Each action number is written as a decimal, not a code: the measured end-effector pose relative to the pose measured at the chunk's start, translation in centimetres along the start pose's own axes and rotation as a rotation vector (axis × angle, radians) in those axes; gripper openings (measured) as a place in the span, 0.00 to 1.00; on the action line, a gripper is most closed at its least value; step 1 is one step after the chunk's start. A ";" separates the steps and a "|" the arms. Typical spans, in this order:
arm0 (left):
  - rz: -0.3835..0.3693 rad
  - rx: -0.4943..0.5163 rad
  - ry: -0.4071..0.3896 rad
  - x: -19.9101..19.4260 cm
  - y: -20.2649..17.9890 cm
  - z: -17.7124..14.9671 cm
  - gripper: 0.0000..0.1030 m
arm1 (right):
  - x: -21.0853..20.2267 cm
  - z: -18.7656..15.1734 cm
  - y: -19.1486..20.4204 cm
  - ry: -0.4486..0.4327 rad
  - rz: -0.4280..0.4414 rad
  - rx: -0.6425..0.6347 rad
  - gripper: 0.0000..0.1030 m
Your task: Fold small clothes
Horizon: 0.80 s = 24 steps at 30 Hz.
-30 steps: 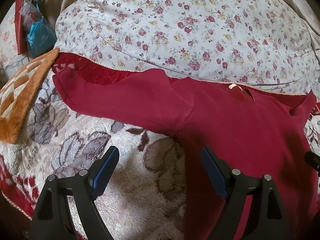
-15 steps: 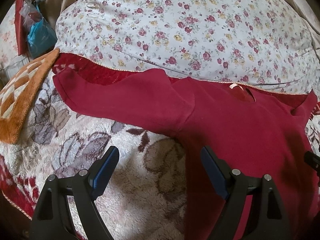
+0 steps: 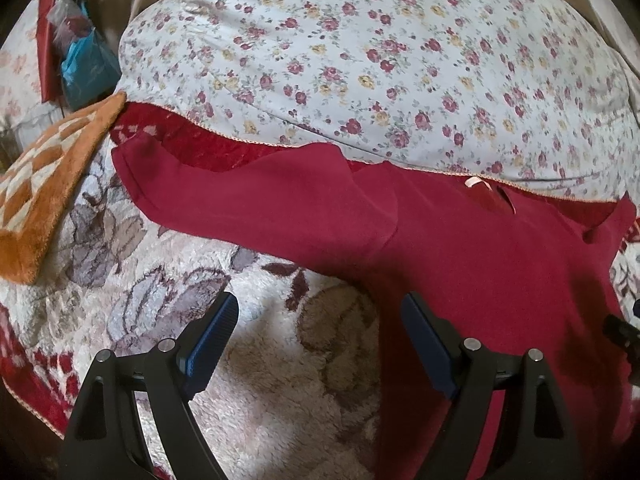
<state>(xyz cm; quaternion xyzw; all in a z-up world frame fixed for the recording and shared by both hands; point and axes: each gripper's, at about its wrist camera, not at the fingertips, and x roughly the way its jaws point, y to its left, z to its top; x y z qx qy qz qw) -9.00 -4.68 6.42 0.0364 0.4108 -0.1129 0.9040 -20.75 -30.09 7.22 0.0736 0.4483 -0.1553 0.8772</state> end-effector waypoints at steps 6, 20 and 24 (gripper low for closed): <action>0.016 0.004 0.000 -0.3 0.0 0.4 0.63 | -0.1 0.4 0.5 -0.013 0.010 -0.006 1.00; -0.121 0.067 -0.085 -8.0 -5.7 8.2 0.58 | -2.0 1.1 -1.6 -0.051 0.041 0.034 1.00; -0.100 0.074 -0.098 -7.1 -5.9 10.1 0.58 | -2.4 1.3 -1.8 -0.062 0.046 0.034 1.00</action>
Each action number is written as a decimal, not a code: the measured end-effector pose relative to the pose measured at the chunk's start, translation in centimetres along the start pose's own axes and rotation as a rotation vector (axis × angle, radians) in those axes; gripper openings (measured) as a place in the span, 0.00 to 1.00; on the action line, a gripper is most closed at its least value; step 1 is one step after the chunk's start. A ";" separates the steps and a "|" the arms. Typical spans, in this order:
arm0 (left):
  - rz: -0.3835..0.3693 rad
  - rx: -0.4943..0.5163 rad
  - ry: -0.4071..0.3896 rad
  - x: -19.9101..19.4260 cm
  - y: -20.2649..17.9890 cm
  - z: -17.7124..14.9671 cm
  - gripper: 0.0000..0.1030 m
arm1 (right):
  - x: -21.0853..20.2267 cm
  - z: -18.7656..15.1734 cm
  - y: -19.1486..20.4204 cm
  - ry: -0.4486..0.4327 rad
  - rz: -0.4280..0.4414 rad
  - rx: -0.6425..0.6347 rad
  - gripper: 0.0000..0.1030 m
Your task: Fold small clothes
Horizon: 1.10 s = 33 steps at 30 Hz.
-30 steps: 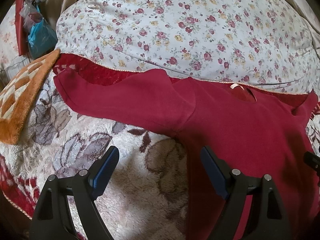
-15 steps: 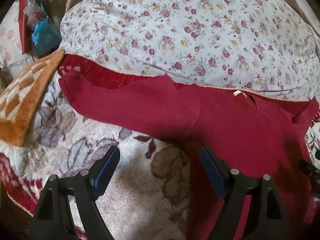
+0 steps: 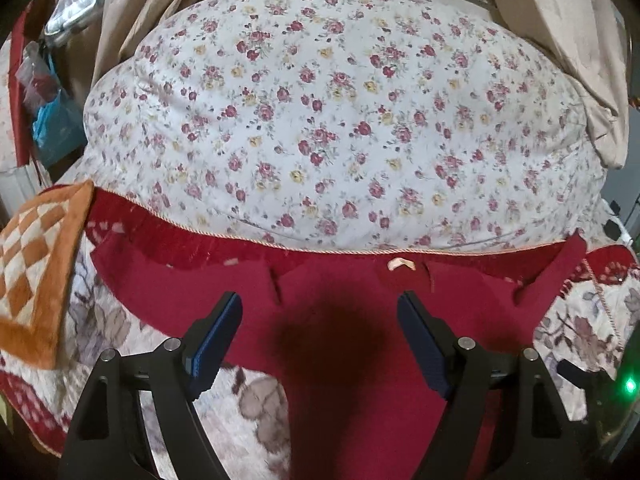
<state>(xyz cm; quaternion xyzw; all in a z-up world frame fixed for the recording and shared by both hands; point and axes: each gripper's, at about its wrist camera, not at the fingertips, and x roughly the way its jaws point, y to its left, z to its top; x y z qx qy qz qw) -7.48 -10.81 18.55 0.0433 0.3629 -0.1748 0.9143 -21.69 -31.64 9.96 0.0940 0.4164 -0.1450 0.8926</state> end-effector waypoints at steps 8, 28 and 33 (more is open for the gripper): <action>0.066 0.004 0.037 4.1 2.2 -1.7 0.58 | 1.3 0.6 0.8 -0.012 0.021 -0.007 1.00; 0.189 -0.304 0.087 10.1 15.6 -5.4 0.58 | 5.4 0.6 4.6 0.047 0.082 -0.069 1.00; 0.359 -0.498 0.051 11.7 22.7 -5.9 0.58 | 6.5 0.2 5.0 0.078 0.117 -0.066 1.00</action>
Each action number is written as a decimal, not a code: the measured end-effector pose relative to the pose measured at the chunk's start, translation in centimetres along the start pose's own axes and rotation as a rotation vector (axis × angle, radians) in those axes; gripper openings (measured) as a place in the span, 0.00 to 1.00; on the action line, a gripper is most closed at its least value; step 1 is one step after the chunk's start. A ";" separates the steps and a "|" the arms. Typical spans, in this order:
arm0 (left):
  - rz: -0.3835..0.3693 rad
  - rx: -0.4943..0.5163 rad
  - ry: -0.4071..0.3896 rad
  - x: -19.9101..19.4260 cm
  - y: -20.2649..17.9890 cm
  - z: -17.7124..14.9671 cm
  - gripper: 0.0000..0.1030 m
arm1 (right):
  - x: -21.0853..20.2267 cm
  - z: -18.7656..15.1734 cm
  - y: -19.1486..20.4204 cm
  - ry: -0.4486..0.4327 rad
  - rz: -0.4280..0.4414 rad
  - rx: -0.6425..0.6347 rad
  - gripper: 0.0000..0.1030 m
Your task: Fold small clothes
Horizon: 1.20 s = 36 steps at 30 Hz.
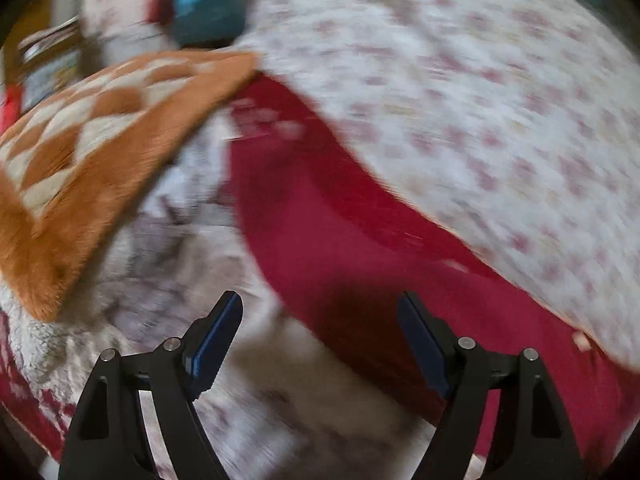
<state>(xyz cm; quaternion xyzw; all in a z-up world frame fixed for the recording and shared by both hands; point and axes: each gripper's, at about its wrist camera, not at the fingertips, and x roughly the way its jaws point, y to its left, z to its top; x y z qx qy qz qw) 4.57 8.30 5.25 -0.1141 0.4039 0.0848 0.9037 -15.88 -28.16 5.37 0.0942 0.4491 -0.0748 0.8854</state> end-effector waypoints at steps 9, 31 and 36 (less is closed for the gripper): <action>0.081 -0.175 0.099 8.3 3.4 3.0 0.49 | 2.0 -0.3 -0.7 0.062 0.068 0.060 1.00; -0.528 0.148 0.006 -7.0 -14.2 -2.7 0.00 | -0.1 -0.3 -4.9 -0.032 0.123 0.196 1.00; -0.615 0.260 0.118 -8.0 -20.8 -9.0 0.00 | -1.5 -0.7 -7.3 -0.054 0.086 0.223 1.00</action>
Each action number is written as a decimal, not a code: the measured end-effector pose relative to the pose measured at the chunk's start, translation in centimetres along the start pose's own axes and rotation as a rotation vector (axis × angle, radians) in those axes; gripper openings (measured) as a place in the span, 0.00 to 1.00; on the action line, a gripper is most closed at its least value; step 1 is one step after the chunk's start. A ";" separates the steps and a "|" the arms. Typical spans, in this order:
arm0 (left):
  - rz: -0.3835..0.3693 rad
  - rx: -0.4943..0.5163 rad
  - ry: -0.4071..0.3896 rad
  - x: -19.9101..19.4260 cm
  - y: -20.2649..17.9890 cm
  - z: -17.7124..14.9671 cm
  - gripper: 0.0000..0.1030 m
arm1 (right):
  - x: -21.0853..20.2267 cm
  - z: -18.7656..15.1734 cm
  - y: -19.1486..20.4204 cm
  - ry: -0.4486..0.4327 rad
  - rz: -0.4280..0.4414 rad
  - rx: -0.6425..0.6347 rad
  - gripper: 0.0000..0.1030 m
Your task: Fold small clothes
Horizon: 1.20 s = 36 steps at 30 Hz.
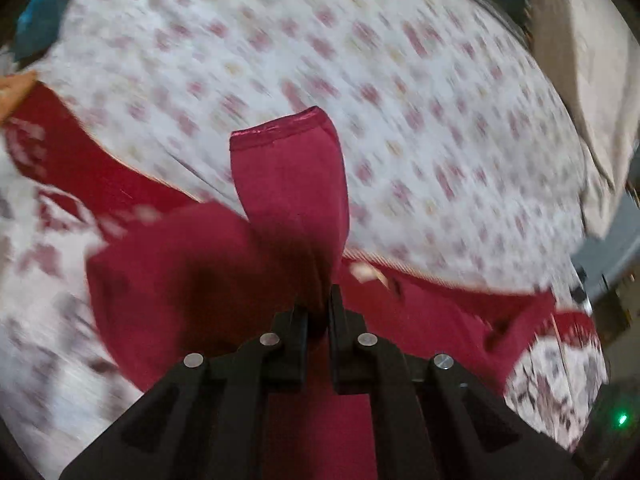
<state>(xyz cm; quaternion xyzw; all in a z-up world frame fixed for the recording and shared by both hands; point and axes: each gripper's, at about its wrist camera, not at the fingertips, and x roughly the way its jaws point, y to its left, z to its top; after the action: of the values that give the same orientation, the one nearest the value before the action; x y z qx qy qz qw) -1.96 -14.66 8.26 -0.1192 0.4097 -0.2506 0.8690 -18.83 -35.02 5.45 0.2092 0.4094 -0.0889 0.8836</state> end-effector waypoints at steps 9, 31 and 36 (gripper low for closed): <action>-0.192 0.151 0.280 3.6 -6.0 -6.1 0.03 | -1.2 -0.1 -4.5 -0.001 -0.060 0.072 1.00; 0.204 0.010 0.095 -4.7 10.1 -5.5 0.14 | 6.4 4.2 0.6 0.010 -0.008 -0.147 0.09; 0.194 -0.024 0.087 -4.7 10.3 -5.8 0.14 | 1.8 6.0 -2.6 -0.113 -0.106 -0.119 0.09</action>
<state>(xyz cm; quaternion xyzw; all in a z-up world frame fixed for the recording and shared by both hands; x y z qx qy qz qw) -5.46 -3.41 3.39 -0.0784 0.4596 -0.1656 0.8691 -14.40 -40.01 6.83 0.1290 0.3738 -0.1225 0.9103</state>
